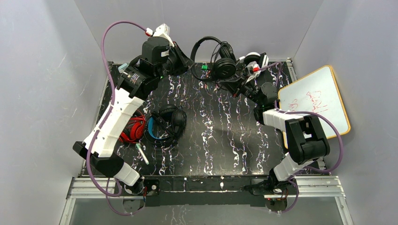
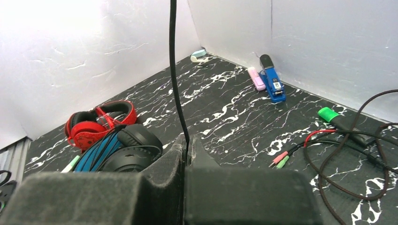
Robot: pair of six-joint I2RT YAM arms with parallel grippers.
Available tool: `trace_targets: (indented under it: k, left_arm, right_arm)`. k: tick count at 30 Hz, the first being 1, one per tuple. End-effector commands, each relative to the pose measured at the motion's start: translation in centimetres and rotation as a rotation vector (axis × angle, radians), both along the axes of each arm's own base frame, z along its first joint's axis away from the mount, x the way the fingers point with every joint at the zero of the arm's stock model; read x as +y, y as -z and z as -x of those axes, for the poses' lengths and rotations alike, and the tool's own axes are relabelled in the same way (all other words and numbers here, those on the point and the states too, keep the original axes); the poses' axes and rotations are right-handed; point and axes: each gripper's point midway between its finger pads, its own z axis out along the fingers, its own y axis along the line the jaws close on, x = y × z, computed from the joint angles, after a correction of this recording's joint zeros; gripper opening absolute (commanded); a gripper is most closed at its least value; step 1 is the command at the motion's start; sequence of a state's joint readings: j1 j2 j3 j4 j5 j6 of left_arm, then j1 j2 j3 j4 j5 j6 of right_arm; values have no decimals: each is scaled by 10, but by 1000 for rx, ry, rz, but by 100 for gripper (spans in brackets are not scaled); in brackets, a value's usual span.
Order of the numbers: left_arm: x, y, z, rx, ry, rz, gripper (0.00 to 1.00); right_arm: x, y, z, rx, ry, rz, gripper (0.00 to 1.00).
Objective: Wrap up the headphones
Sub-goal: Wrap the headphones cable around the headphones.
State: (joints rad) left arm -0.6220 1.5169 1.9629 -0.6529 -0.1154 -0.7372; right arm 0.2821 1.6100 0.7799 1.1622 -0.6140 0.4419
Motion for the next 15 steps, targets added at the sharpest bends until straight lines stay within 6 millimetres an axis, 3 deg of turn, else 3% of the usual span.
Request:
trace_targets:
  k: [1, 11, 15]
  left_arm:
    - [4, -19, -2, -46, -30, 36, 0]
    - [6, -14, -34, -5, -115, 52, 0]
    - [7, -10, -48, -7, -141, 59, 0]
  right_arm:
    - [9, -16, 16, -31, -82, 0, 1]
    - [29, 19, 97, 62, -189, 115, 1]
    - [47, 25, 130, 102, -249, 138, 1]
